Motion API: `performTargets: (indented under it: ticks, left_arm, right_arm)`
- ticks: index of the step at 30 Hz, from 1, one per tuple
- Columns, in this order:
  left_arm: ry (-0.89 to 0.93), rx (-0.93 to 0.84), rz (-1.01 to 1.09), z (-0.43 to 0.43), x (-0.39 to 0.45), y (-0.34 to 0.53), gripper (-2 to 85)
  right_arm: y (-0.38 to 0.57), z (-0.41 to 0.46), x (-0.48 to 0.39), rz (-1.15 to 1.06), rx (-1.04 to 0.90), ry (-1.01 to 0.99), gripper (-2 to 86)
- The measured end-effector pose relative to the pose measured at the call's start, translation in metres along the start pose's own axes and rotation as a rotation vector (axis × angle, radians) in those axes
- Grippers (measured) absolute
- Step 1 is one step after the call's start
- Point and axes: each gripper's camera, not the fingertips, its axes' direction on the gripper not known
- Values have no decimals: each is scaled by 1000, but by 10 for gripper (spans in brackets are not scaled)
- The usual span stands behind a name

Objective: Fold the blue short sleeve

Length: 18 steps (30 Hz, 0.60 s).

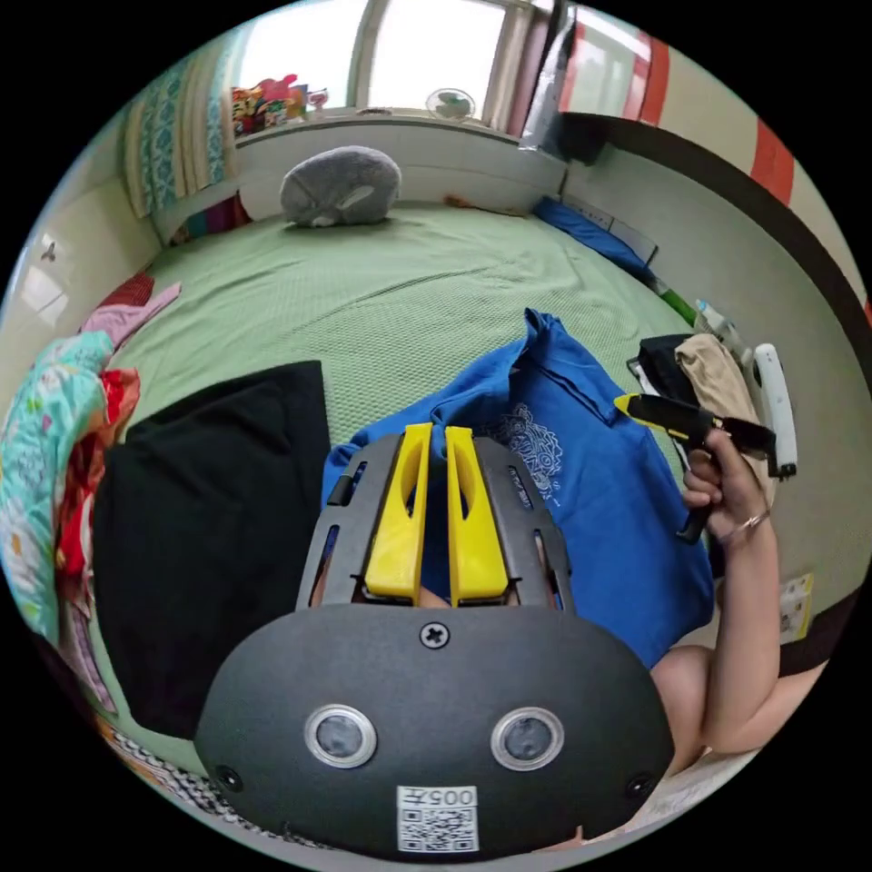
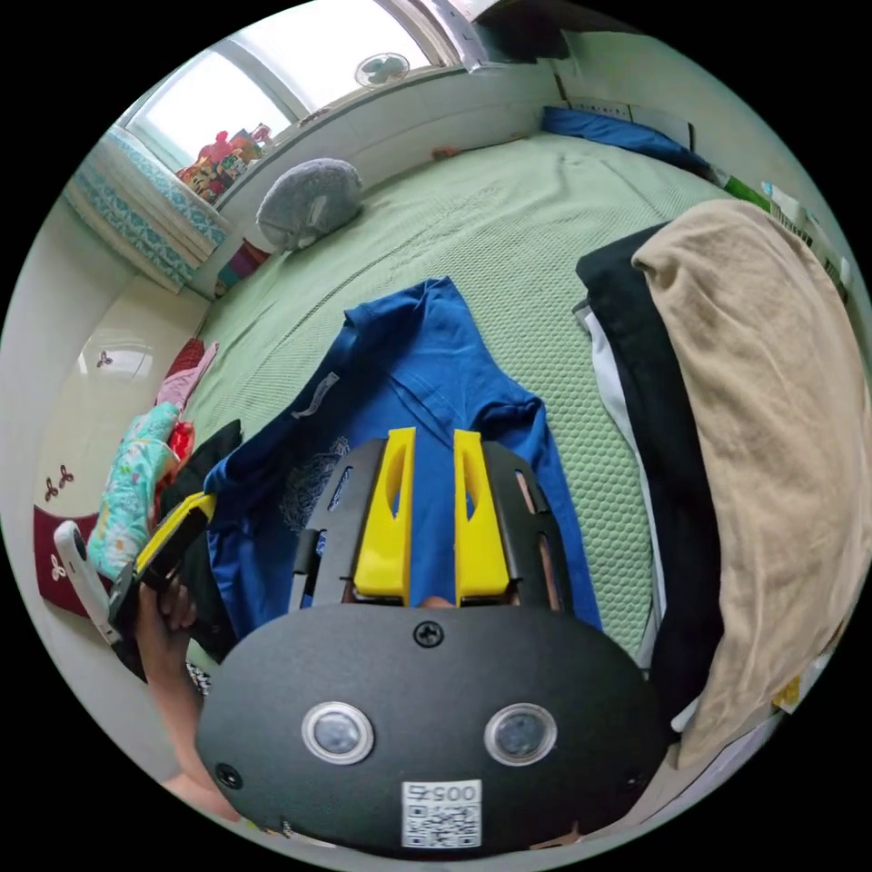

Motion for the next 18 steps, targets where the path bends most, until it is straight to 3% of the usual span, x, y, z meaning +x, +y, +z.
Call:
performTargets:
  ticks: [5,18]
  left_arm:
    - [12,-35,-20,-12,-7,13,45]
    - [125,-64,-51,-29,-40,66,46]
  right_arm:
    - [19,-12,-19,-93,39,104,80]
    - [-43,-17,-20,-90,30,54,87]
